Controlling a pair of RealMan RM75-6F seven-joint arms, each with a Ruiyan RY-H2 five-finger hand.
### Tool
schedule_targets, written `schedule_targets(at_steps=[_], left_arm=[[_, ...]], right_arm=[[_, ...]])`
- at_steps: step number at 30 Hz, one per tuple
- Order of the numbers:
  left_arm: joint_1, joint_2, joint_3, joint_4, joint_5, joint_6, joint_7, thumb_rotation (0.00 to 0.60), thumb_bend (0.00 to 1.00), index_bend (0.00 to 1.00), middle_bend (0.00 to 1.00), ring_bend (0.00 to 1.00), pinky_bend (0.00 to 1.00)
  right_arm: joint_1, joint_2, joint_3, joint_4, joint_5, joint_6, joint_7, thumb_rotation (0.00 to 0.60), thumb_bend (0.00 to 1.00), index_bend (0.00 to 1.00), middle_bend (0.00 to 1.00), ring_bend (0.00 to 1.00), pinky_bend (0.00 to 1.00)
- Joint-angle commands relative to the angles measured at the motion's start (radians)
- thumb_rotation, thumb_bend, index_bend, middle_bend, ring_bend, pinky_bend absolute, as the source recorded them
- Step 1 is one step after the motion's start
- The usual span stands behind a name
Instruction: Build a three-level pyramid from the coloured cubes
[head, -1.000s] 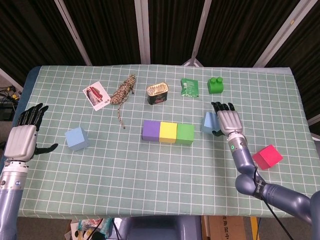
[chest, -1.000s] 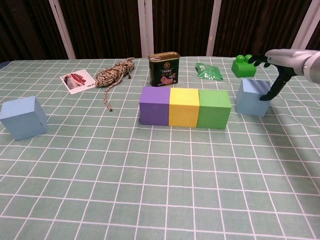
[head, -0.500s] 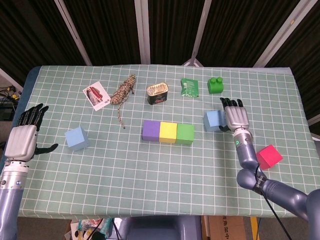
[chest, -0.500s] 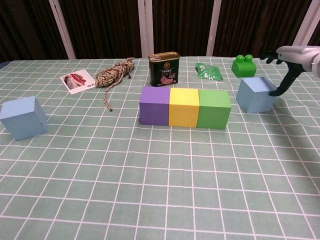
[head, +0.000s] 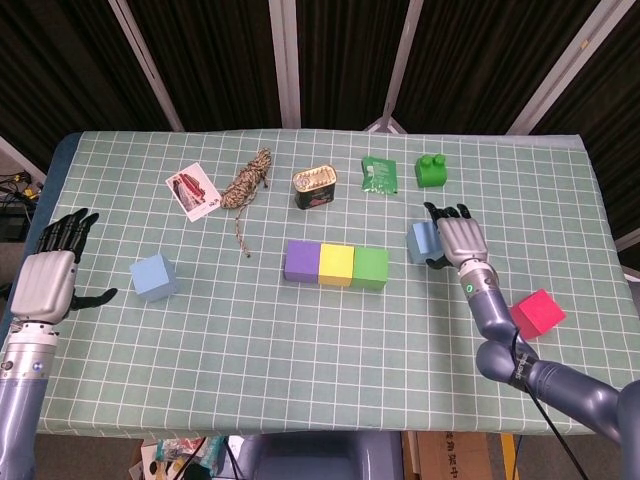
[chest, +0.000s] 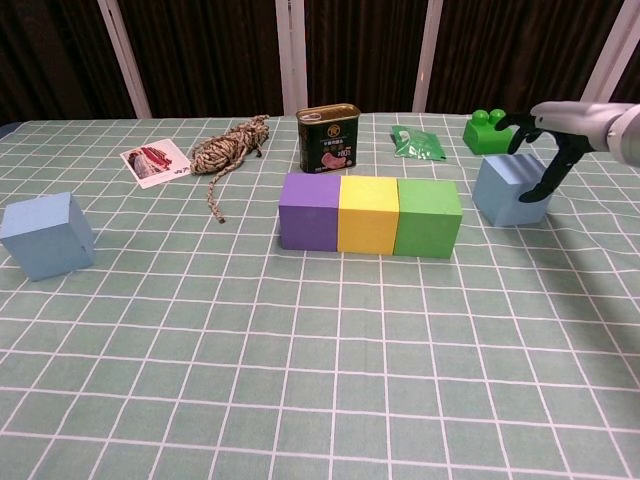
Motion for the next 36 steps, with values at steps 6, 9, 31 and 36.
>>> schedule_targets(at_steps=[6, 9, 31, 36], left_arm=[[0.000, -0.003, 0.000, 0.005, -0.005, 0.000, 0.004, 0.600, 0.08, 0.00, 0.00, 0.00, 0.06], [0.000, -0.003, -0.001, 0.005, -0.007, 0.001, 0.004, 0.600, 0.08, 0.00, 0.00, 0.00, 0.06], [0.008, 0.019, -0.002, -0.027, 0.019, 0.006, -0.033, 0.600, 0.08, 0.00, 0.00, 0.00, 0.06], [0.010, 0.024, 0.002, -0.036, 0.028, 0.004, -0.039, 0.600, 0.08, 0.00, 0.00, 0.00, 0.06]], right_arm=[[0.010, -0.028, -0.006, 0.062, -0.046, -0.032, 0.040, 0.600, 0.23, 0.02, 0.27, 0.16, 0.00], [0.011, -0.035, -0.009, 0.080, -0.050, -0.033, 0.041, 0.600, 0.23, 0.04, 0.33, 0.19, 0.00], [-0.055, 0.116, 0.012, -0.245, -0.042, 0.170, -0.037, 0.600, 0.23, 0.11, 0.44, 0.30, 0.00], [-0.083, 0.204, 0.031, -0.421, -0.012, 0.256, -0.080, 0.600, 0.23, 0.12, 0.44, 0.30, 0.00]])
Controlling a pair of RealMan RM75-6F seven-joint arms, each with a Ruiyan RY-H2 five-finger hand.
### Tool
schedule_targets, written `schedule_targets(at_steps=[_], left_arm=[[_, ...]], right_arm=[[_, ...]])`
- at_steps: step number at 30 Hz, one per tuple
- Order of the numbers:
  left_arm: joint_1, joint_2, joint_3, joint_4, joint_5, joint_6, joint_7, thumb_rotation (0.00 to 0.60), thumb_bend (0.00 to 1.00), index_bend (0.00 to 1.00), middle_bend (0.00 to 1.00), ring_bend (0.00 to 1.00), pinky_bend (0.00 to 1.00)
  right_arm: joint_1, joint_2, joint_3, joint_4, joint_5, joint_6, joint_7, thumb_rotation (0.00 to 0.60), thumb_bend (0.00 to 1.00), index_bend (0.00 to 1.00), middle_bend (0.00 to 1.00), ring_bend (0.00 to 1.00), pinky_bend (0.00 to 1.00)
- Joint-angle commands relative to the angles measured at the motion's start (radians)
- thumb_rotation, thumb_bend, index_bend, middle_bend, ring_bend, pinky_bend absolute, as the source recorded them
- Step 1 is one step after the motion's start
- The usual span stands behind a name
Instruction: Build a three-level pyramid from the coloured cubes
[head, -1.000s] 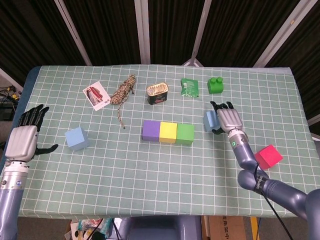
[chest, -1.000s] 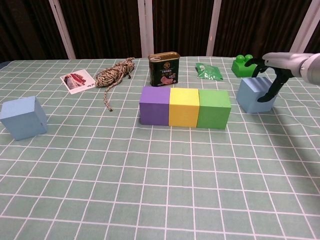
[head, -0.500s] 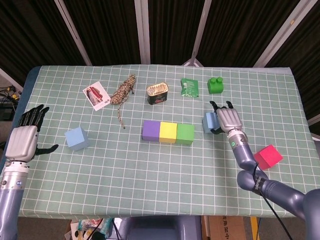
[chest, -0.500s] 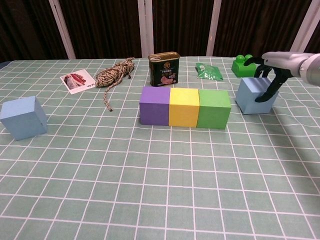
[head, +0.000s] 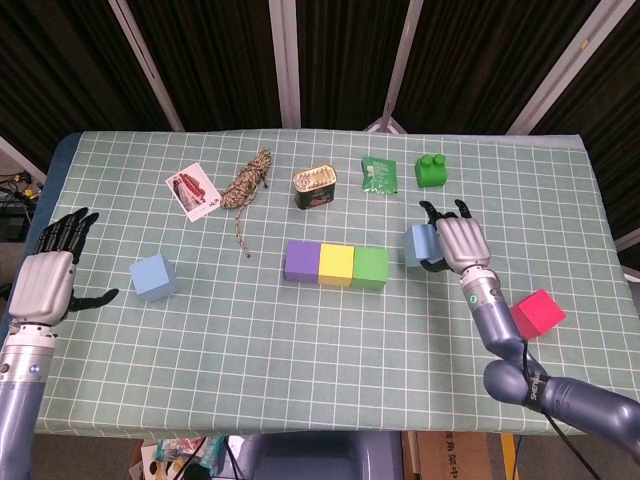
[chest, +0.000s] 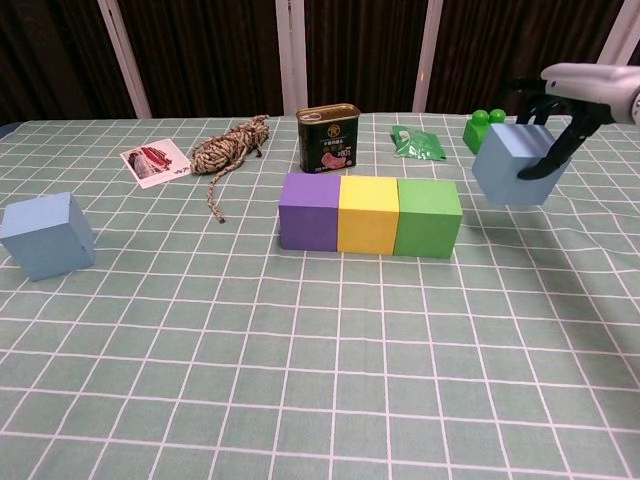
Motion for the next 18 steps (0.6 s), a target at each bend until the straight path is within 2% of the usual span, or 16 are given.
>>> schedule_targets(at_steps=[1, 7, 10, 18], left_arm=[[0.000, 0.001, 0.002, -0.003, 0.003, -0.002, -0.001, 0.600, 0.08, 0.00, 0.00, 0.00, 0.06], [-0.004, -0.001, 0.003, -0.008, 0.007, -0.008, -0.003, 0.600, 0.08, 0.00, 0.00, 0.00, 0.06], [-0.007, -0.003, 0.003, -0.013, 0.009, -0.012, -0.005, 0.600, 0.08, 0.00, 0.00, 0.00, 0.06], [-0.013, -0.001, 0.001, -0.022, 0.012, -0.021, -0.012, 0.600, 0.08, 0.00, 0.00, 0.00, 0.06]], right_arm=[[-0.032, 0.091, 0.019, -0.162, 0.028, 0.088, -0.049, 0.600, 0.23, 0.12, 0.44, 0.30, 0.00], [-0.046, 0.171, 0.033, -0.375, 0.050, 0.165, -0.104, 0.600, 0.23, 0.12, 0.46, 0.31, 0.00], [-0.042, 0.183, 0.034, -0.447, 0.053, 0.197, -0.138, 0.600, 0.23, 0.13, 0.46, 0.32, 0.00], [0.014, 0.111, 0.047, -0.521, 0.122, 0.293, -0.254, 0.600, 0.23, 0.15, 0.47, 0.33, 0.00]])
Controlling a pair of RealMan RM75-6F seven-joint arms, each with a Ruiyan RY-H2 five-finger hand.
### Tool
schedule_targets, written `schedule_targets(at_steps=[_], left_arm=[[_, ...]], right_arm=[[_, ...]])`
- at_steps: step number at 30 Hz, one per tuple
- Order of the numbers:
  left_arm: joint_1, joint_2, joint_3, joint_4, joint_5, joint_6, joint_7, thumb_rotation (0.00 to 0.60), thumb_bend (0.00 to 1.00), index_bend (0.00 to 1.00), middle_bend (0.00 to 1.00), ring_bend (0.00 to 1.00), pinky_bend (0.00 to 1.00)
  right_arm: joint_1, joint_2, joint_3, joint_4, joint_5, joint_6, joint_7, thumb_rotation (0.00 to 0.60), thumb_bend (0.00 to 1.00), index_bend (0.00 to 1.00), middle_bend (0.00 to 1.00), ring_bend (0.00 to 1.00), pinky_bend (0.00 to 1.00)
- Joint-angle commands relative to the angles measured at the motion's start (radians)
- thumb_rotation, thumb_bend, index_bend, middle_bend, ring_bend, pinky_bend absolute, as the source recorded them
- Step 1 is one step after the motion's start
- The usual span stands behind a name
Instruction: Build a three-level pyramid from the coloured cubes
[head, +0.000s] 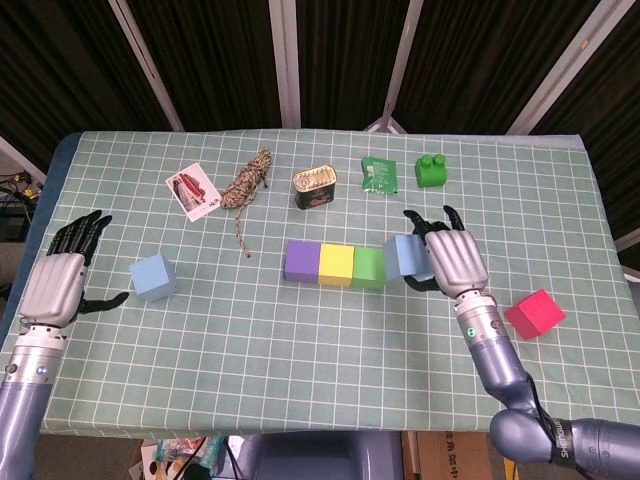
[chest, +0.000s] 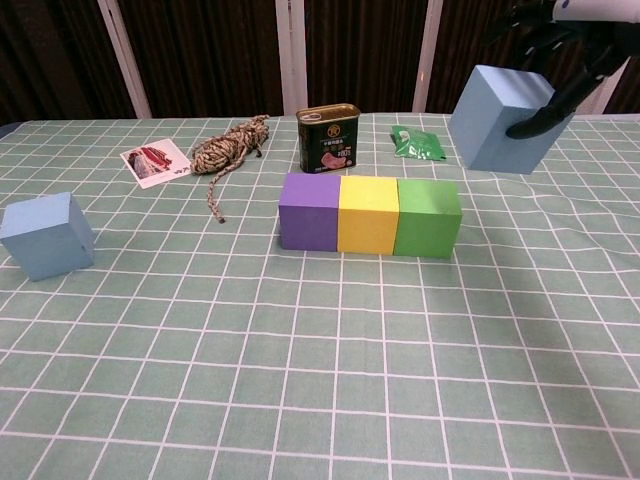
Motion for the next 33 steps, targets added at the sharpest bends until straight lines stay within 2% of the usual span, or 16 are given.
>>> schedule_targets(at_steps=[1, 6, 14, 21, 26, 33], left_arm=[[-0.002, 0.000, 0.000, 0.002, 0.000, -0.002, 0.000, 0.600, 0.08, 0.00, 0.00, 0.00, 0.06], [-0.002, 0.002, -0.001, 0.012, -0.001, -0.002, -0.001, 0.600, 0.08, 0.00, 0.00, 0.00, 0.06], [0.002, 0.020, -0.007, 0.010, -0.014, -0.009, -0.030, 0.600, 0.08, 0.00, 0.00, 0.00, 0.06], [0.005, 0.019, 0.004, 0.019, 0.019, 0.010, 0.001, 0.600, 0.08, 0.00, 0.00, 0.00, 0.06], [0.005, 0.019, 0.006, 0.013, 0.017, 0.005, -0.005, 0.600, 0.08, 0.00, 0.00, 0.00, 0.06], [0.002, 0.018, 0.006, 0.014, 0.014, 0.000, -0.005, 0.600, 0.08, 0.00, 0.00, 0.00, 0.06]], right_arm=[[0.036, -0.046, 0.008, -0.014, 0.041, 0.042, -0.064, 0.600, 0.23, 0.15, 0.47, 0.33, 0.00], [0.096, -0.132, 0.019, 0.008, 0.136, 0.110, -0.174, 0.600, 0.23, 0.15, 0.47, 0.33, 0.00], [0.164, -0.252, 0.044, 0.074, 0.243, 0.189, -0.272, 0.600, 0.23, 0.14, 0.48, 0.34, 0.00], [0.212, -0.301, 0.074, 0.116, 0.307, 0.225, -0.342, 0.600, 0.23, 0.15, 0.50, 0.35, 0.00], [0.248, -0.336, 0.115, 0.130, 0.374, 0.273, -0.392, 0.600, 0.23, 0.14, 0.51, 0.35, 0.00], [0.261, -0.370, 0.202, 0.127, 0.474, 0.308, -0.373, 0.600, 0.23, 0.16, 0.52, 0.36, 0.00]])
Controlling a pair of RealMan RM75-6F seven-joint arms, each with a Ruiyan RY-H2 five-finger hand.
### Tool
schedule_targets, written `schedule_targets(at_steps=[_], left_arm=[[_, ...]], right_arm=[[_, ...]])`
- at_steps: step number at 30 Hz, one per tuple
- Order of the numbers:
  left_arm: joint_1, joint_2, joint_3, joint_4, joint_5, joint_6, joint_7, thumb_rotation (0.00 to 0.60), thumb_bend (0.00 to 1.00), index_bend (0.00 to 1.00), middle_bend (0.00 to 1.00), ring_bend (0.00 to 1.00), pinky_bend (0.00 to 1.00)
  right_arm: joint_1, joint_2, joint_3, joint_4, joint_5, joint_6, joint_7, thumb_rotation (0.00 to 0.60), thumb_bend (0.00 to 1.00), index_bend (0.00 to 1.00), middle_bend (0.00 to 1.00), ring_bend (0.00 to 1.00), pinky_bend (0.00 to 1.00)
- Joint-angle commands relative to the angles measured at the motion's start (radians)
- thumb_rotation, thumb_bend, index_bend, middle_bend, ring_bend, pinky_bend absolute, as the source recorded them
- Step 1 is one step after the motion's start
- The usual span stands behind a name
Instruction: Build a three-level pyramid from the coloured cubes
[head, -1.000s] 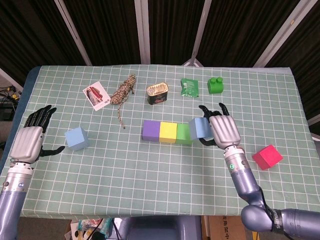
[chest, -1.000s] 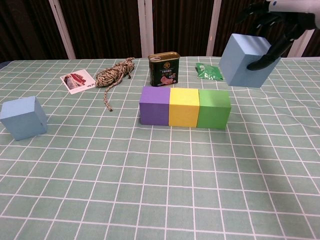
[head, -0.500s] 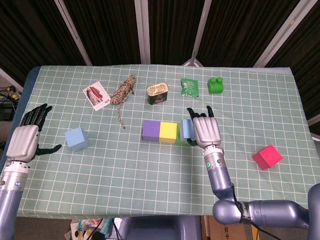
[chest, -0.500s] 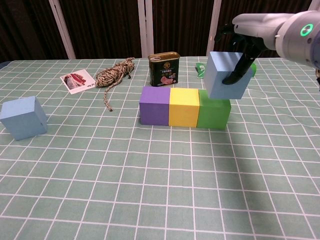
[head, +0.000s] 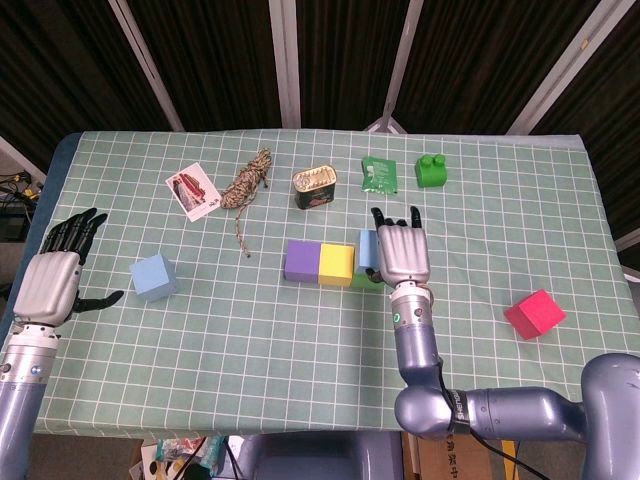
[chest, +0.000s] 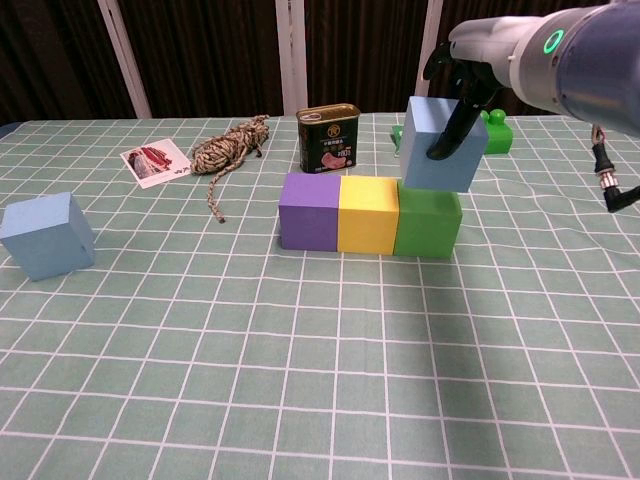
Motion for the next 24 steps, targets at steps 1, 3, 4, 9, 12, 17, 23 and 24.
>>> schedule_targets(at_steps=[1, 3, 4, 9, 12, 17, 23, 24], left_arm=[[-0.001, -0.001, 0.000, 0.001, -0.001, -0.001, 0.001, 0.600, 0.08, 0.00, 0.00, 0.00, 0.06], [-0.001, -0.002, 0.000, 0.000, -0.001, 0.000, 0.001, 0.600, 0.08, 0.00, 0.00, 0.00, 0.06], [-0.001, -0.003, 0.000, 0.001, 0.000, 0.000, 0.002, 0.600, 0.08, 0.00, 0.00, 0.00, 0.06], [-0.002, -0.006, 0.002, 0.001, 0.001, 0.000, 0.007, 0.600, 0.08, 0.00, 0.00, 0.00, 0.06], [-0.003, -0.008, 0.002, 0.000, 0.002, 0.001, 0.010, 0.600, 0.08, 0.00, 0.00, 0.00, 0.06], [-0.003, -0.010, 0.001, 0.001, 0.001, 0.004, 0.013, 0.600, 0.08, 0.00, 0.00, 0.00, 0.06], [-0.004, -0.011, 0.001, 0.005, -0.005, 0.000, 0.010, 0.600, 0.08, 0.00, 0.00, 0.00, 0.06], [-0.004, -0.011, 0.000, 0.006, -0.006, -0.001, 0.010, 0.600, 0.08, 0.00, 0.00, 0.00, 0.06]], right_arm=[[0.006, -0.014, 0.042, -0.004, 0.049, 0.012, 0.014, 0.600, 0.23, 0.16, 0.52, 0.36, 0.00], [0.006, -0.015, 0.053, -0.004, 0.062, 0.013, 0.020, 0.600, 0.23, 0.16, 0.52, 0.36, 0.00], [0.006, -0.015, 0.056, -0.004, 0.062, 0.012, 0.024, 0.600, 0.23, 0.16, 0.52, 0.36, 0.00], [0.006, -0.021, 0.056, -0.001, 0.066, 0.012, 0.033, 0.600, 0.23, 0.16, 0.53, 0.36, 0.00], [0.008, -0.027, 0.054, 0.001, 0.066, 0.005, 0.038, 0.600, 0.23, 0.16, 0.53, 0.36, 0.00], [0.014, -0.042, 0.038, 0.019, 0.043, -0.002, 0.045, 0.600, 0.23, 0.16, 0.53, 0.36, 0.00], [0.027, -0.069, 0.034, 0.059, 0.042, -0.010, 0.045, 0.600, 0.23, 0.16, 0.53, 0.36, 0.00], [0.030, -0.075, 0.035, 0.067, 0.043, -0.012, 0.045, 0.600, 0.23, 0.16, 0.53, 0.36, 0.00]])
